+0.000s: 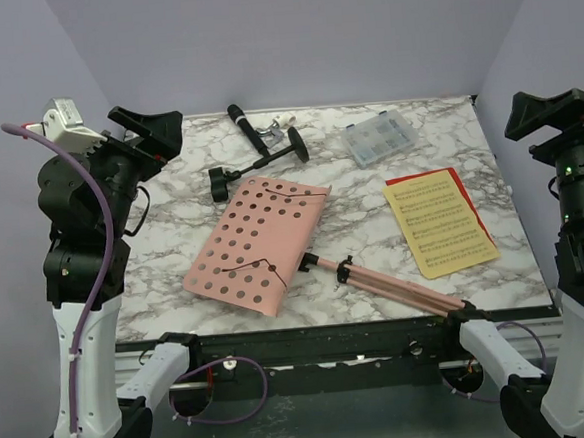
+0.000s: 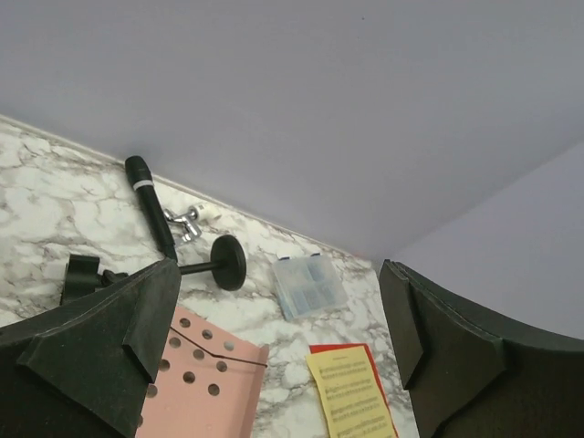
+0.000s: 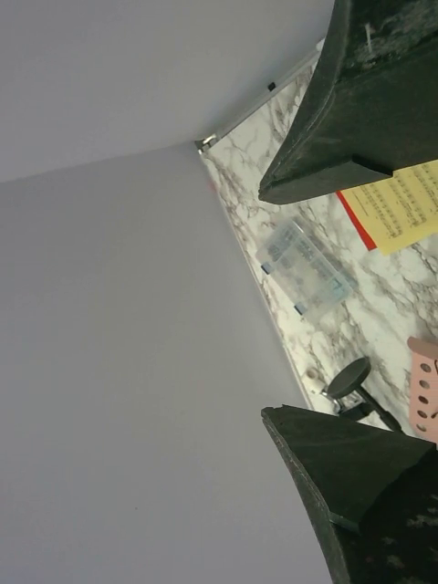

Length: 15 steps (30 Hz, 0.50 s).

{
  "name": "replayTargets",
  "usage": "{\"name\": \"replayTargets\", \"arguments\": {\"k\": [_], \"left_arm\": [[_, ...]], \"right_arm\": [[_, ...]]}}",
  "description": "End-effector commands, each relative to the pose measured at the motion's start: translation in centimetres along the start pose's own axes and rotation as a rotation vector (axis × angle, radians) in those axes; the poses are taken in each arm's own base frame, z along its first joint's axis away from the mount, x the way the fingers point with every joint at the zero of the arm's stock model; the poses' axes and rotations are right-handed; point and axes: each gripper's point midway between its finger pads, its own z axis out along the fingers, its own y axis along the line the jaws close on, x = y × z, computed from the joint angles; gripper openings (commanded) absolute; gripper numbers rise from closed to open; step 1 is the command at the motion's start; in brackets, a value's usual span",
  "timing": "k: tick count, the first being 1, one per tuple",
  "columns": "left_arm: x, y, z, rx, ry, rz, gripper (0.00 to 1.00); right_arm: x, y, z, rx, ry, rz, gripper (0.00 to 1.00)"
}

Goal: Set up the instrument practice props

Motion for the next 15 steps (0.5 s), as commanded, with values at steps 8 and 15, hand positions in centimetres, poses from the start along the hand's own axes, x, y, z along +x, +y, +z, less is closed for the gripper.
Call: {"name": "replayTargets", "arguments": {"k": [8,15], "left_arm": [[7.5,2.0,-0.3,0.002,0.275,-0.056,0.99],[14.8,5.2,-1.0,-0.043,0.516,-0.107,0.99]], "right_arm": [[9.8,1.7,2.1,-0.135,0.269,0.122,1.00],[20.2,2.7,3.0,-0.159,0.591,0.380,1.00]]}}
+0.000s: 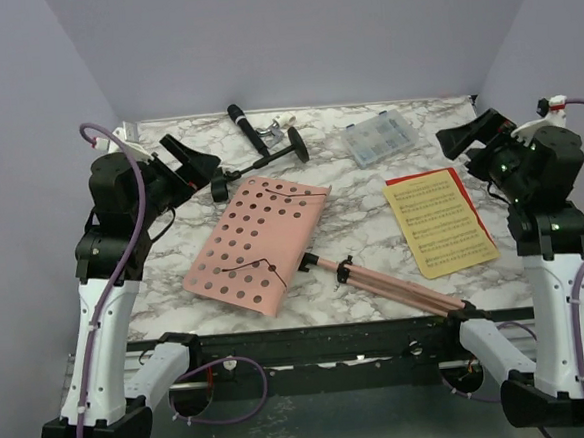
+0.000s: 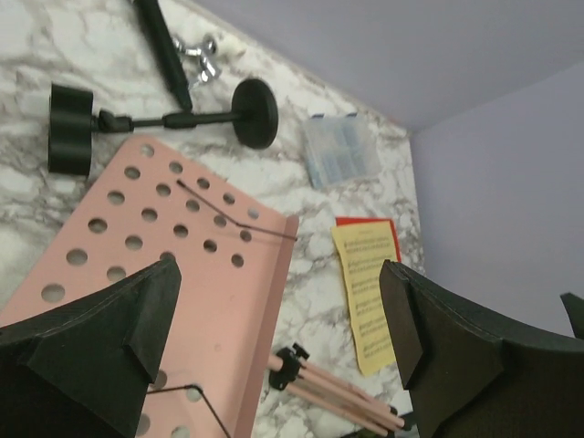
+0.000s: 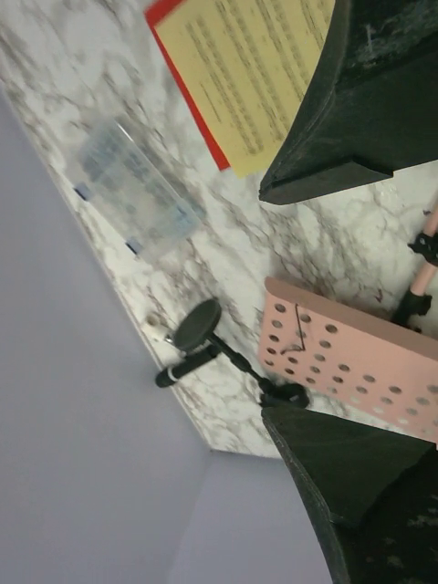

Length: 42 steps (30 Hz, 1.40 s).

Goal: Set up the instrument practice props

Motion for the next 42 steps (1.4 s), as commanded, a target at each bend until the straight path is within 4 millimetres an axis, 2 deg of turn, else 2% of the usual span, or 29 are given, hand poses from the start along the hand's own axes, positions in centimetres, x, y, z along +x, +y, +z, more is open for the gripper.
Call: {"name": "replayTargets", "arguments": {"k": [1,4,7,11,16,20,23,33,39,42], "left_arm": [[5.8,2.3,0.5,-0.021,0.216,-0.061,0.99],[8.1,3.6,0.5,-0.036,0.295,-0.078,0.99],[10.0,4.9,0.5,-0.068,0.351,-0.090,0.99],[11.0,5.8,0.2,-0.089,0.377,-0.086,0.99],[11.3,6.2,0.1,-0.102,0.382,-0.082,0.99],[11.6,6.2,0.0,-0.100,0.390,-0.092,0.99],[12.0,6.4,-0.1,-0.103,0.401,-0.107,0.99],[14.0,6.7,-0.6,-0.092,0.467,-0.167,0.99],[14.8,6.8,-0.6,-0.088,0.493,-0.203,0.99],[15.3,6.9,-0.6,-0.088,0.506,-0.214,0.99]], "right_arm": [[6.0,0.8,2.7,-0.086,0.241,0.230,1.00],[11.5,1.1,4.3,-0.135,0.475,0.410,1.00],[16.4,2.3,5.1,-0.234,0.648,0.566,1.00],[21.0,3.6,6.0,-0.158,0.687,0.539,1.00],[26.5,5.4,6.2,-0.142,0.817,0.578,1.00],[29.5,5.4,6.7,-0.111,0.856,0.615,0.97],[31.4,5.5,6.9,-0.114,0.893,0.616,0.98],[36.8,7.8,7.5,-0.276,0.997,0.568,0.99],[40.1,9.2,7.5,-0.338,1.035,0.582,0.94],[41.8,9.6,7.7,-0.335,1.080,0.608,0.81]]}}
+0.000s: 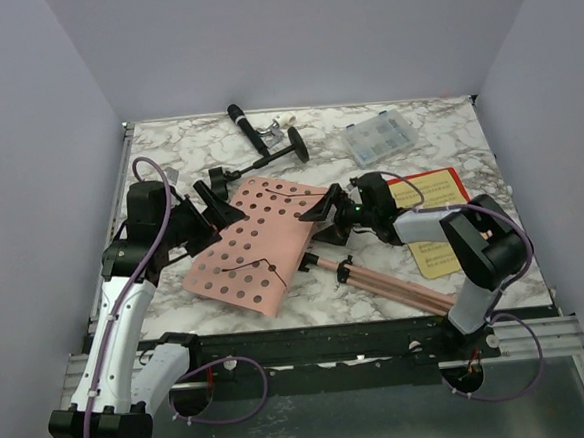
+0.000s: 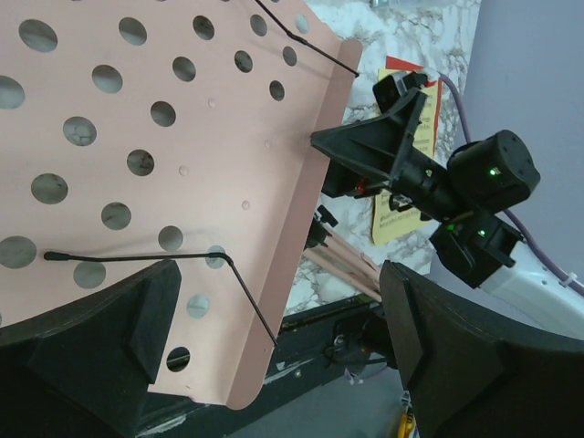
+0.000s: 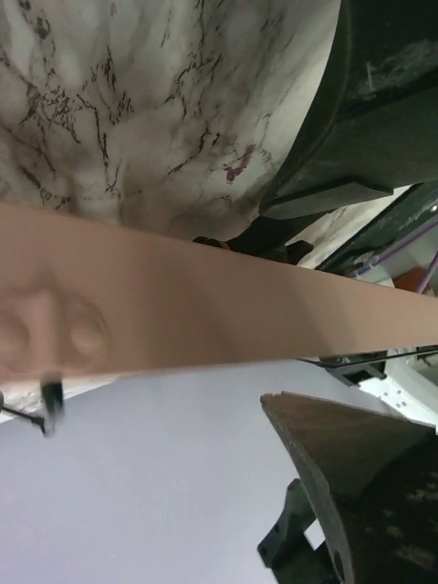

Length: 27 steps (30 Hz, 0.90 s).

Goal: Set up the instrument practice props

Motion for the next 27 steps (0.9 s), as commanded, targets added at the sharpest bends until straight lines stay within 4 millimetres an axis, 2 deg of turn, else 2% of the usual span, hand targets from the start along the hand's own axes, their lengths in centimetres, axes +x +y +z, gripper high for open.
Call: {"name": "replayTargets", "arguments": {"k": [1,6,12,15,21,24,27], "left_arm": [[0.9,-0.2,-0.1,0.030,0.034,-0.031,0.99],[1.4,0.0,0.0,0.031,0.049,-0.037,0.99],[1.0,0.0,0.2,0.022,0.047,-0.037,0.99],[0.6,-0.2,0.4,0.020,0.045,-0.036,0.99],[-0.5,-2.1,-0.4,0.058,0.026,-0.001,0.99],[-1.8,-3.6,-1.9,0.072,-0.019,0.036,0.99],[-3.4,-5.0,-3.9,0.062,-0.093,0.090,0.99]], "right_arm": [[1.0,0.5,2.1,-0.070,0.064,0.021,0.75],[1.9,0.1,3.1,-0.112,0.098,0.078,0.66],[2.3,0.8,3.1,-0.150,0.109,0.075,0.65],[2.5,1.1,3.0,-0.169,0.116,0.084,0.60],[3.0,2.7,2.2,-0.241,0.117,0.098,0.32],[3.3,3.9,1.0,-0.275,0.106,0.097,0.25],[3.6,6.0,-0.4,-0.331,0.108,0.086,0.19]]}}
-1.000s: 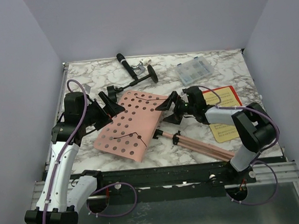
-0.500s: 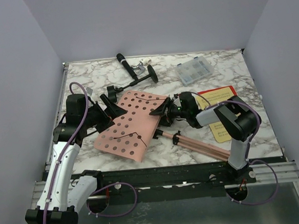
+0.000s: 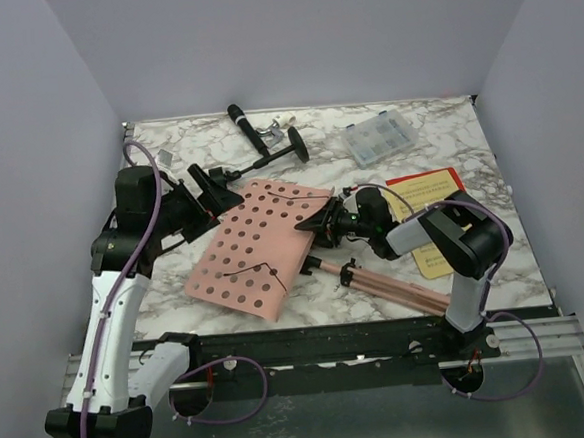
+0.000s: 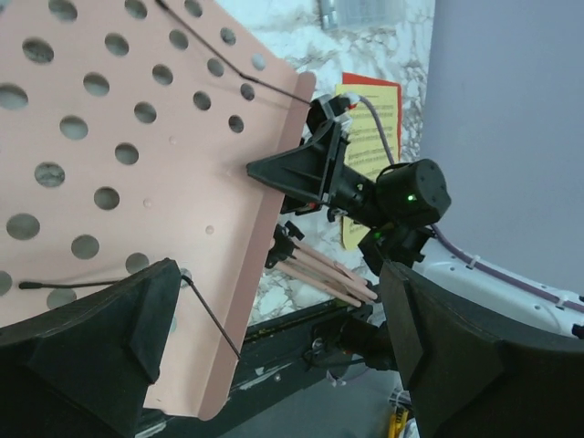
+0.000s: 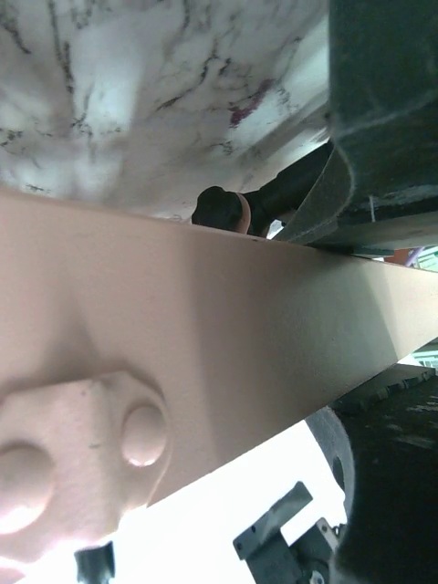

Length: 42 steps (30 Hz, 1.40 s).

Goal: Set up the instrument practice props

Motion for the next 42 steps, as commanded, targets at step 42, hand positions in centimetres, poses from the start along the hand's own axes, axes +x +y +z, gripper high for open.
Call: {"name": "replayTargets", "arguments": {"k": [42], "left_arm": [[-8.0,3.4,-22.3,-0.484,-0.896,0.093,0.99]], "right_arm": [[-1.2,32.9,-11.9,-0.919,-0.111,-0.098,0.00]]}}
